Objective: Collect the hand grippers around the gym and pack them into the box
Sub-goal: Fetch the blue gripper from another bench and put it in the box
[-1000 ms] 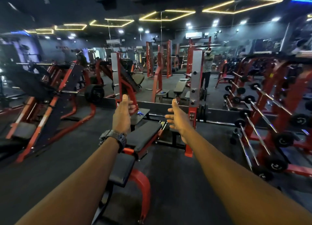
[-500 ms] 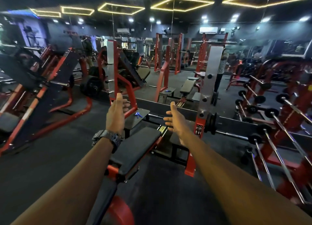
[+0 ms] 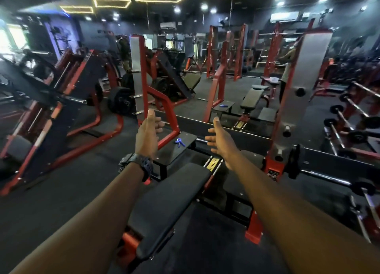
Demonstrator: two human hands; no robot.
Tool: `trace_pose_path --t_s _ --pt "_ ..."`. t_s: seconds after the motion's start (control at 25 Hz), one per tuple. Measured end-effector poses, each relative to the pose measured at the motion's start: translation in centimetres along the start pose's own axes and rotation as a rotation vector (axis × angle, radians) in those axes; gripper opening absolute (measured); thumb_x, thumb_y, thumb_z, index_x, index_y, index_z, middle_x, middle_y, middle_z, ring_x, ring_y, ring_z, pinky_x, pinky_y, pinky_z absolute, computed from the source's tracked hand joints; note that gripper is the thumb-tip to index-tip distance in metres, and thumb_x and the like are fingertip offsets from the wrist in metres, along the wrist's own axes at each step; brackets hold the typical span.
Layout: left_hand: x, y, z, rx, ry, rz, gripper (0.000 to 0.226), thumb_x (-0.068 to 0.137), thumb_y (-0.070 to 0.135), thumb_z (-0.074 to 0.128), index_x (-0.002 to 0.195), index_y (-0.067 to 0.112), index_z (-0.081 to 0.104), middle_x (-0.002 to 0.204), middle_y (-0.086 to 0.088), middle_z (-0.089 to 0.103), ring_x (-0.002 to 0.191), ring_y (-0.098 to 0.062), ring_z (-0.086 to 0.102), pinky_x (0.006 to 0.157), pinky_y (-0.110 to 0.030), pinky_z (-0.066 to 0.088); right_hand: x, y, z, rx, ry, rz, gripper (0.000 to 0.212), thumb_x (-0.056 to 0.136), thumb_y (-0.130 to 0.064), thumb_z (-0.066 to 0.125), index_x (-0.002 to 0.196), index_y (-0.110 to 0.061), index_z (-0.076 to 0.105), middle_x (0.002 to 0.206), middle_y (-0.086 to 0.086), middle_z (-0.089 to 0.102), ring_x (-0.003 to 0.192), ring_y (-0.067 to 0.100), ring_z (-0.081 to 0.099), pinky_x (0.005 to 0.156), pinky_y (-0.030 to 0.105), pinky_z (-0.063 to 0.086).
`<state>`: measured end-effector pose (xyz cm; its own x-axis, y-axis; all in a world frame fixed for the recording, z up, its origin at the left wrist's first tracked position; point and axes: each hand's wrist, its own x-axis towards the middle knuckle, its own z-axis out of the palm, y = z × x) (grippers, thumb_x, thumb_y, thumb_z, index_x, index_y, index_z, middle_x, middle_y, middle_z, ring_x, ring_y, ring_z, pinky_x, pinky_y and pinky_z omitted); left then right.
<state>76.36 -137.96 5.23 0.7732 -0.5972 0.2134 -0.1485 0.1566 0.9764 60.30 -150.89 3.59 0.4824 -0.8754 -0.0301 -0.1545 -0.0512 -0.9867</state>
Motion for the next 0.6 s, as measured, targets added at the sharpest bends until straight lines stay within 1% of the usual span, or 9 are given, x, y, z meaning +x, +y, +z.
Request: trace_pose_path --t_s 0.08,0.16,0.2,0.24,0.28,0.4,0.52,0.6 --pt "4.4 -1.7 3.3 0.014 0.026 -0.023 0.058 0.097 0.062 0.028 0.109 0.018 0.064 0.117 -0.009 0.068 0.104 -0.023 0.060 0.102 -0.049 0.045 6.5 1.1 -0.9 0.010 -0.022 0.019 0.071 0.095 -0.070 0.026 0.127 -0.015 0.058 0.121 0.012 0.068 0.113 0.029 0.064 0.096 0.042 0.051" --pt "9.1 -3.2 6.2 0.013 0.047 -0.041 0.058 0.095 0.065 0.029 0.105 0.021 0.065 0.117 -0.007 0.068 0.105 -0.023 0.061 0.101 -0.048 0.046 12.8 1.7 -1.5 0.017 -0.056 0.048 0.070 0.096 -0.069 0.028 0.126 -0.014 0.058 0.119 0.014 0.068 0.104 0.029 0.065 0.086 0.037 0.050" --pt "11.3 -3.9 7.5 0.018 0.059 -0.050 0.062 0.093 0.067 0.029 0.108 0.020 0.065 0.117 -0.007 0.069 0.107 -0.024 0.062 0.101 -0.047 0.047 15.7 2.0 -1.7 0.016 -0.061 0.064 0.071 0.096 -0.069 0.028 0.126 -0.013 0.058 0.118 0.014 0.068 0.099 0.027 0.063 0.083 0.036 0.048" --pt "13.3 -4.7 8.5 0.028 0.073 -0.058 0.066 0.091 0.069 0.028 0.111 0.018 0.065 0.118 -0.007 0.069 0.107 -0.025 0.063 0.099 -0.045 0.048 18.2 2.3 -1.9 0.007 -0.065 0.074 0.071 0.096 -0.068 0.028 0.127 -0.012 0.058 0.118 0.014 0.067 0.097 0.025 0.062 0.082 0.036 0.047" --pt "15.1 -5.4 9.2 0.029 0.085 -0.063 0.069 0.090 0.070 0.028 0.113 0.016 0.065 0.118 -0.009 0.069 0.106 -0.024 0.063 0.097 -0.044 0.047 20.4 2.5 -1.8 -0.003 -0.077 0.080 0.072 0.097 -0.068 0.027 0.128 -0.012 0.058 0.118 0.014 0.067 0.099 0.025 0.062 0.084 0.037 0.048" --pt "21.6 -8.7 11.4 0.005 0.111 -0.084 0.071 0.092 0.068 0.028 0.117 0.012 0.064 0.120 -0.012 0.068 0.102 -0.022 0.061 0.094 -0.042 0.046 28.2 3.6 -1.2 -0.042 -0.122 0.103 0.072 0.098 -0.066 0.025 0.132 -0.012 0.057 0.121 0.014 0.066 0.114 0.031 0.063 0.097 0.046 0.050" --pt "27.7 -12.3 12.9 0.001 0.119 -0.094 0.069 0.094 0.066 0.028 0.119 0.012 0.063 0.121 -0.011 0.068 0.103 -0.020 0.061 0.090 -0.038 0.046 35.0 4.8 -0.1 -0.071 -0.148 0.127 0.074 0.098 -0.066 0.024 0.135 -0.011 0.056 0.124 0.014 0.065 0.116 0.031 0.062 0.099 0.046 0.049" --pt "32.9 -15.2 14.1 -0.016 0.122 -0.102 0.065 0.095 0.065 0.028 0.115 0.014 0.063 0.119 -0.010 0.068 0.101 -0.019 0.060 0.088 -0.036 0.045 40.6 6.1 1.4 -0.075 -0.154 0.156 0.074 0.098 -0.066 0.025 0.136 -0.010 0.055 0.125 0.015 0.065 0.116 0.031 0.062 0.100 0.045 0.049"
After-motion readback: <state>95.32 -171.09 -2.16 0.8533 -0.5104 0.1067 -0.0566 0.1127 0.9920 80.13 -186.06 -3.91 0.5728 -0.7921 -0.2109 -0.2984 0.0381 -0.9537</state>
